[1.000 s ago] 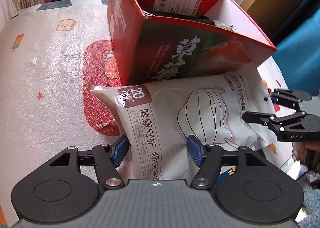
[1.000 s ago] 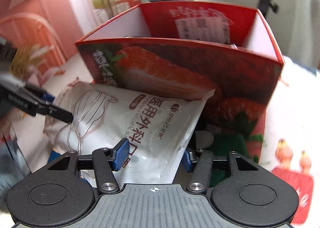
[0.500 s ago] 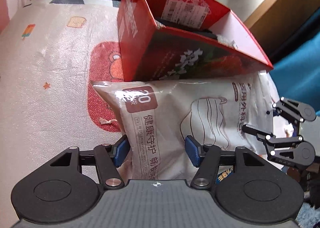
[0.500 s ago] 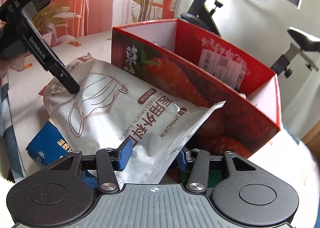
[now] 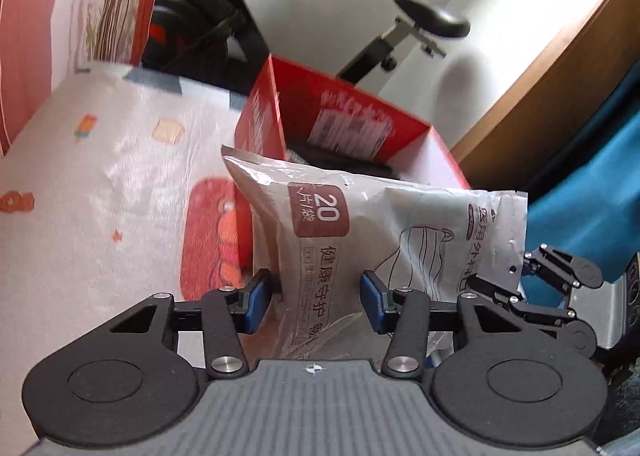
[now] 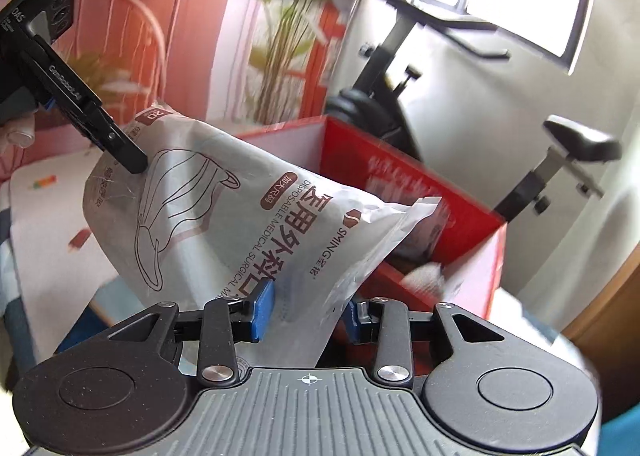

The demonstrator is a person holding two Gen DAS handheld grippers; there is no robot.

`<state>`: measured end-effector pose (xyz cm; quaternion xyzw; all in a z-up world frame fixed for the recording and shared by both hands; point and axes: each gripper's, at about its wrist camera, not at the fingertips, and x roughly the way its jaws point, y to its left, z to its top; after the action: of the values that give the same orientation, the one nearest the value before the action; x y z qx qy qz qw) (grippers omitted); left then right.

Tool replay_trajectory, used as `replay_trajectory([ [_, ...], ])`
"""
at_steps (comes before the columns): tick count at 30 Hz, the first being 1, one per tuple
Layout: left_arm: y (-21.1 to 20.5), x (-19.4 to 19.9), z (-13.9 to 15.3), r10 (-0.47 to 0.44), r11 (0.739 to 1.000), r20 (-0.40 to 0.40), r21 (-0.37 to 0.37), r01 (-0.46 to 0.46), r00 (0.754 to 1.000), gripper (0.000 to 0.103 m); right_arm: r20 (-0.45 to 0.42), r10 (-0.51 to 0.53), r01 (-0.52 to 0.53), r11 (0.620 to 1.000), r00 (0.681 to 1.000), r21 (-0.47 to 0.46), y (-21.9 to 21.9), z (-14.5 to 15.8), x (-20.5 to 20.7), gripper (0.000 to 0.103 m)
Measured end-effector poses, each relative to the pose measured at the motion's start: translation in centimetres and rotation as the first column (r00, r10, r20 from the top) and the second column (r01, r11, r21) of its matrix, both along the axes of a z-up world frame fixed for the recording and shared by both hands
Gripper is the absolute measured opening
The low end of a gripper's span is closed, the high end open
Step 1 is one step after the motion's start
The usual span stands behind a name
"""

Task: Organize soft objects
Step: 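Close both tools on the white mask packet and lift it, then carry the white mask packet with both tools over the red box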

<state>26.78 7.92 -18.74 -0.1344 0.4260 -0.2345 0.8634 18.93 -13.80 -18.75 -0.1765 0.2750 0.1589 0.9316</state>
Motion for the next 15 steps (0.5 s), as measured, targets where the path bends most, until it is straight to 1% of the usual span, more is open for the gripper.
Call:
replay_trajectory([
  [5, -0.2, 0.1, 3.0, 0.014, 0.999, 0.085, -0.031, -0.012, 0.996, 0.046, 0.095, -0.004, 0.005, 1.000, 0.996, -0.012, -1.0, 2.5, 0.6, 0.033],
  [10, -1.9, 1.8, 4.6, 0.012, 0.999, 0.128, -0.046, -0.006, 0.992, 0.045, 0.185, -0.015, 0.029, 0.997, 0.983, -0.075, -2.3, 4.2, 2.4, 0.032],
  [15, -4.3, 4.0, 6.3, 0.005, 0.999, 0.187, -0.034, 0.002, 0.982, 0.044, 0.278, -0.032, 0.077, 0.986, 0.960, -0.150, -3.7, 4.6, 4.8, 0.032],
])
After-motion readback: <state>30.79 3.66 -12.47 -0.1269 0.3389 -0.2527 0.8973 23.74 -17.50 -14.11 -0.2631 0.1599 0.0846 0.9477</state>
